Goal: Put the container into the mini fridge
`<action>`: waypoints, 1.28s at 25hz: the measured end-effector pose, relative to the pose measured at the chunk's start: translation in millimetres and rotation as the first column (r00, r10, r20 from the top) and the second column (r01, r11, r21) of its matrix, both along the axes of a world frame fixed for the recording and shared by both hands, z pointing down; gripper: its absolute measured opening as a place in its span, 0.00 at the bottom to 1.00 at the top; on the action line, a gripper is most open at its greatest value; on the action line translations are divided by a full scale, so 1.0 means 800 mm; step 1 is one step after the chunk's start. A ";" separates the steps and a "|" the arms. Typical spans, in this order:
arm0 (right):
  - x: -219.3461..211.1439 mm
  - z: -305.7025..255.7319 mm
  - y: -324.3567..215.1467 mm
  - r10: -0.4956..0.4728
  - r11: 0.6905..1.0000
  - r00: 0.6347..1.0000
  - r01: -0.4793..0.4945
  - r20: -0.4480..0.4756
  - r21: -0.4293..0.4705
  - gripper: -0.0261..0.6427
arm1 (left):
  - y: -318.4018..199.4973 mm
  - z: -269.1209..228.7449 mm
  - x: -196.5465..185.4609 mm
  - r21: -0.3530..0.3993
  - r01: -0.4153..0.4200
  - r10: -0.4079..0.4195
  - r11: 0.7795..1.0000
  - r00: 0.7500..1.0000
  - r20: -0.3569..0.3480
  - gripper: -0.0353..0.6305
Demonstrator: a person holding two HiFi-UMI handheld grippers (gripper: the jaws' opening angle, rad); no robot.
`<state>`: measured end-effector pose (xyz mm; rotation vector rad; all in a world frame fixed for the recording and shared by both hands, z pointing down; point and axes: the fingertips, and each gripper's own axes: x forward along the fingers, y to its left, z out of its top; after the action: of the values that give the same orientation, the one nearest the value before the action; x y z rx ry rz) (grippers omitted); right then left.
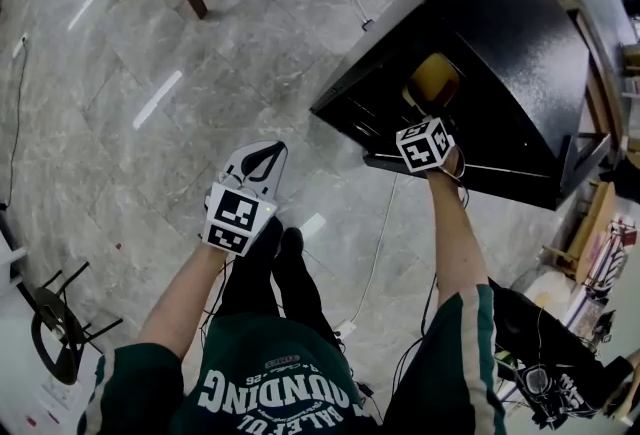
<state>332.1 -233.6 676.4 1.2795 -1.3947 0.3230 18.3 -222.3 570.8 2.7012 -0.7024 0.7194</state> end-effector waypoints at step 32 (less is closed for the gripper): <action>-0.103 -0.120 0.111 0.137 0.932 0.884 -0.267 0.446 0.244 0.09 | 0.049 -0.111 0.036 0.094 -0.027 0.031 0.995 0.999 -0.041 0.08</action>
<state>249.4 -144.8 580.4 1.6861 -1.7251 0.5790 47.5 -183.2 482.3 2.8081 -0.7056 0.6489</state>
